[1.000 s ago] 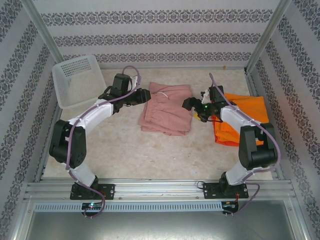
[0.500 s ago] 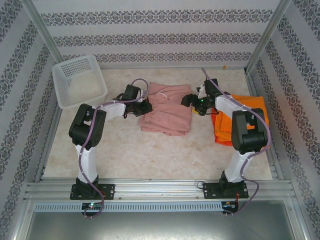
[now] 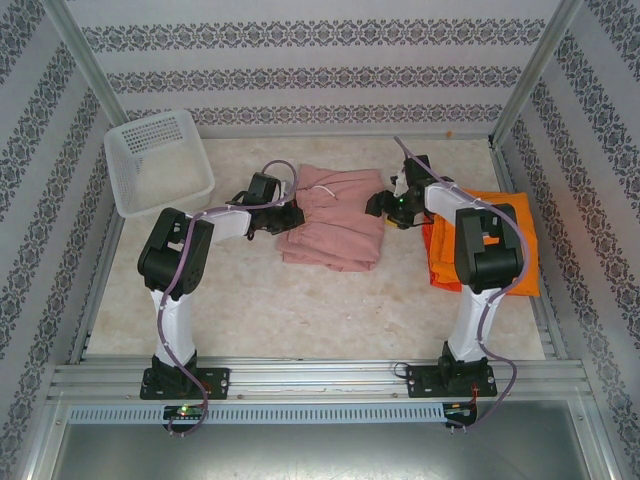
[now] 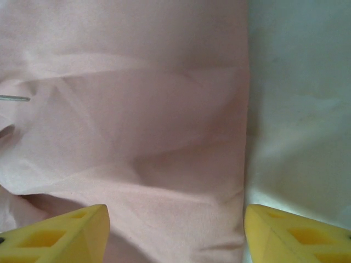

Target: Fold and stack the shorts

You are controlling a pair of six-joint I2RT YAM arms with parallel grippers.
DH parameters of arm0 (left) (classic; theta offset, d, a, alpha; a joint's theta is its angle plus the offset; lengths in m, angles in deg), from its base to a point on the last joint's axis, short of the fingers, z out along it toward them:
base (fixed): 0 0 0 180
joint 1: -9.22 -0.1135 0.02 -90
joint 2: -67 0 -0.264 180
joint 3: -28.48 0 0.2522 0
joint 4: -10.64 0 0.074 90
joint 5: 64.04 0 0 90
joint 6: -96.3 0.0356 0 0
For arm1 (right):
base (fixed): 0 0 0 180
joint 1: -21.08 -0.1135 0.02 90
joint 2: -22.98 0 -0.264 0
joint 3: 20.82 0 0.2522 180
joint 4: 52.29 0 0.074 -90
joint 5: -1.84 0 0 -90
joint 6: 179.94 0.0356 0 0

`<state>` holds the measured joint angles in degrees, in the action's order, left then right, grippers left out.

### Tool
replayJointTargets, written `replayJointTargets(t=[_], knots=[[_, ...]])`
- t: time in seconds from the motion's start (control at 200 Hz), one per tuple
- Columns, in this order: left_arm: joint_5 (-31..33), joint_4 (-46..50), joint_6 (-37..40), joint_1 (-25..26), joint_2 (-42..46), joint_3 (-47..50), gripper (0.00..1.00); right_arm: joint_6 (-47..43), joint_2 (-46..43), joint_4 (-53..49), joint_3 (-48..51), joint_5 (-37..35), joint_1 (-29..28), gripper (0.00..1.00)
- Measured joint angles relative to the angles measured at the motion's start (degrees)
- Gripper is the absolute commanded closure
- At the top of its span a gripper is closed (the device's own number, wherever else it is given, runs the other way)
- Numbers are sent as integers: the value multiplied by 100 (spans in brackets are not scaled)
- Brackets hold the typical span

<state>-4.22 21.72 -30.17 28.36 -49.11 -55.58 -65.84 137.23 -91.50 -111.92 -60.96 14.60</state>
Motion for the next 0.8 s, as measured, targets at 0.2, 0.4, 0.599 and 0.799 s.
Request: replayJointTargets(t=[0.2, 0.4, 0.599, 0.799], knots=[[-2, -74, -2, -2, 2, 39, 100, -11, 221, -26, -74, -2, 0, 45], [-2, -184, -28, -2, 4, 101, 100, -26, 254, -68, -94, 4, -4, 62], [0, -238, -90, -2, 39, 151, 100, -9, 267, -76, -144, 2, -48, 83], [46, -247, -114, -9, 317, 372, 88, -48, 262, -166, -234, -175, -168, 100]])
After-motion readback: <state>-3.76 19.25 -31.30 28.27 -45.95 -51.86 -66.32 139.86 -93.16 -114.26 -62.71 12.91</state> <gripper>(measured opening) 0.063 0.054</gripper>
